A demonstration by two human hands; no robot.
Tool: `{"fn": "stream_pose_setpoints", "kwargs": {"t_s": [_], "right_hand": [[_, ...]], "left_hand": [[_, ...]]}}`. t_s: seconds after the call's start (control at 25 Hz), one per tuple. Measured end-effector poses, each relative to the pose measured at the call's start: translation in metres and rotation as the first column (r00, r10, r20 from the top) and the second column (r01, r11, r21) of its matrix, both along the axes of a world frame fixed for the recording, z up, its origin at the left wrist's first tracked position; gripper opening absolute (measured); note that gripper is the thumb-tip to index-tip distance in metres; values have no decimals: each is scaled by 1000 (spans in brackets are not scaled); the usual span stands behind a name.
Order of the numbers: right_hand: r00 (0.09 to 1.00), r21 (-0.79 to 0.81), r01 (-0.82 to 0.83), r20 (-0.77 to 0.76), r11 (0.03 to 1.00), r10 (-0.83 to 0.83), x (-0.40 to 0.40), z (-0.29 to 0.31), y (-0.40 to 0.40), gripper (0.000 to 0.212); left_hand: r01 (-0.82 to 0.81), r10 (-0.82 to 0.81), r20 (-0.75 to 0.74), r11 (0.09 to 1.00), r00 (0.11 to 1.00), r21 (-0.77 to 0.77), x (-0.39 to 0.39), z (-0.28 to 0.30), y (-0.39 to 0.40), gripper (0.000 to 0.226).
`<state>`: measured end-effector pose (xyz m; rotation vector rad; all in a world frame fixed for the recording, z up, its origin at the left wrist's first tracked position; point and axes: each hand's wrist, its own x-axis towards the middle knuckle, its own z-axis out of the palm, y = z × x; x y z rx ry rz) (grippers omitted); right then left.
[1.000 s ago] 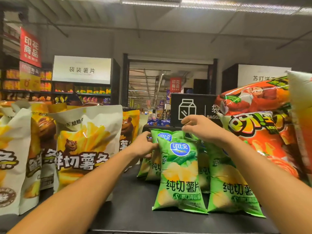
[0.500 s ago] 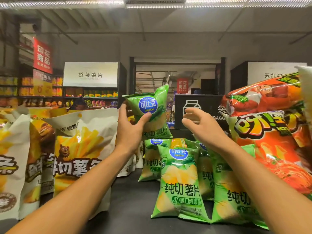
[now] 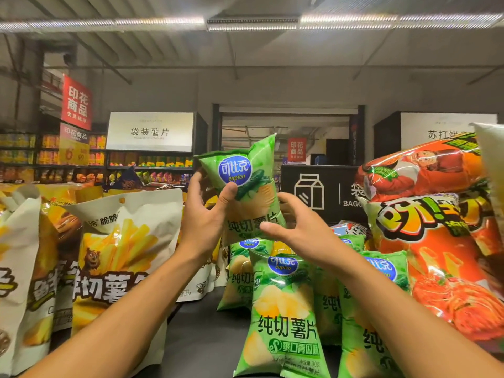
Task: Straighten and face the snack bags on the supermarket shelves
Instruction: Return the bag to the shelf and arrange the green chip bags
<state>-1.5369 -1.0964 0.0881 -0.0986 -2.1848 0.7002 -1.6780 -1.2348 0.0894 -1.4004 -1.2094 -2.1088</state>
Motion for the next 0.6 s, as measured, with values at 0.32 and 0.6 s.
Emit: {"fn": "stream_pose_setpoints", "kwargs": {"t_s": [0.32,0.6], "right_hand": [[990,-293,-139,-37,946,134,2,-13,5,43],[979,-319,-199,-15,927,204,1,-25,10,35]], "left_hand": [[179,-169,60,922,984,-344,-8,-35,13,59],[58,-95,-64,901,993,-430,-13,-54,8,50]]}}
